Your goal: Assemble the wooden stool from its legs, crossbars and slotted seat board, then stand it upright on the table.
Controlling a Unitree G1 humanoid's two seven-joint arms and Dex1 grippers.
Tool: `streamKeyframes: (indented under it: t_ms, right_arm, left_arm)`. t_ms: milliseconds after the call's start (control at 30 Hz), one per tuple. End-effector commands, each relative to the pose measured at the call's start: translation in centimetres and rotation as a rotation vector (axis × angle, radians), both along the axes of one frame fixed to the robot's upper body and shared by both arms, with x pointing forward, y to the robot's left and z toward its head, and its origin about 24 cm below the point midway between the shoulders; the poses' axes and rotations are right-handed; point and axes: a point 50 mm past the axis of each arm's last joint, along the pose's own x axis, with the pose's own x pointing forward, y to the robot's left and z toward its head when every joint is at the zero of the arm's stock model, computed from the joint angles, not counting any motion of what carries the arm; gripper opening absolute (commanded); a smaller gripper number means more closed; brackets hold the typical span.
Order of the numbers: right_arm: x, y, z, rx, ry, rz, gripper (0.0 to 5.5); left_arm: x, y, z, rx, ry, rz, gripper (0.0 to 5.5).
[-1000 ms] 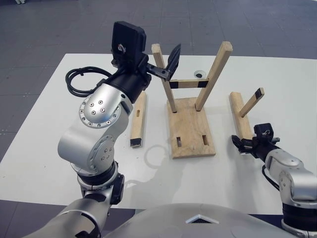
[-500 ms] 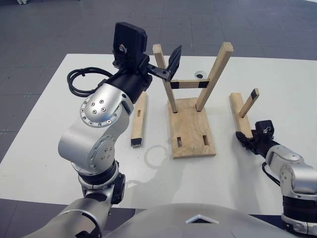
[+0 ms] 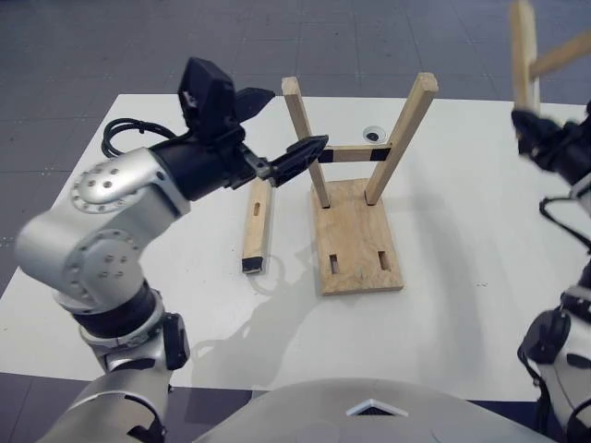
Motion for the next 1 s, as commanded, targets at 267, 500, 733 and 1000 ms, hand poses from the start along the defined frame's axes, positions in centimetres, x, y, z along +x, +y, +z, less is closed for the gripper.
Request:
streamKeyframes:
  t_ms: [267,500,733,1000]
  right_arm:
    - [-3.1,9.7,5.4,0.228,-0.166,0.959,2.05]
    - [-3.6,13.0,6.8,0.217,-0.232,1.132,2.05]
    - [-4.4,14.2,5.7,0.199,-0.211,1.166,2.05]
    - [-4.9,15.0,4.9,0.203,-0.190,1.170,2.05]
  left_arm:
    - [1.9,0.3,5.2,-0.417,0.089,-0.357,4.53]
    - [2.3,-1.1,4.7,-0.458,0.216,-0.429,4.53]
    - [2.0,-2.2,5.4,-0.485,0.205,-0.473,4.53]
    - [1.7,-2.0,5.2,-0.459,0.231,-0.492,4.53]
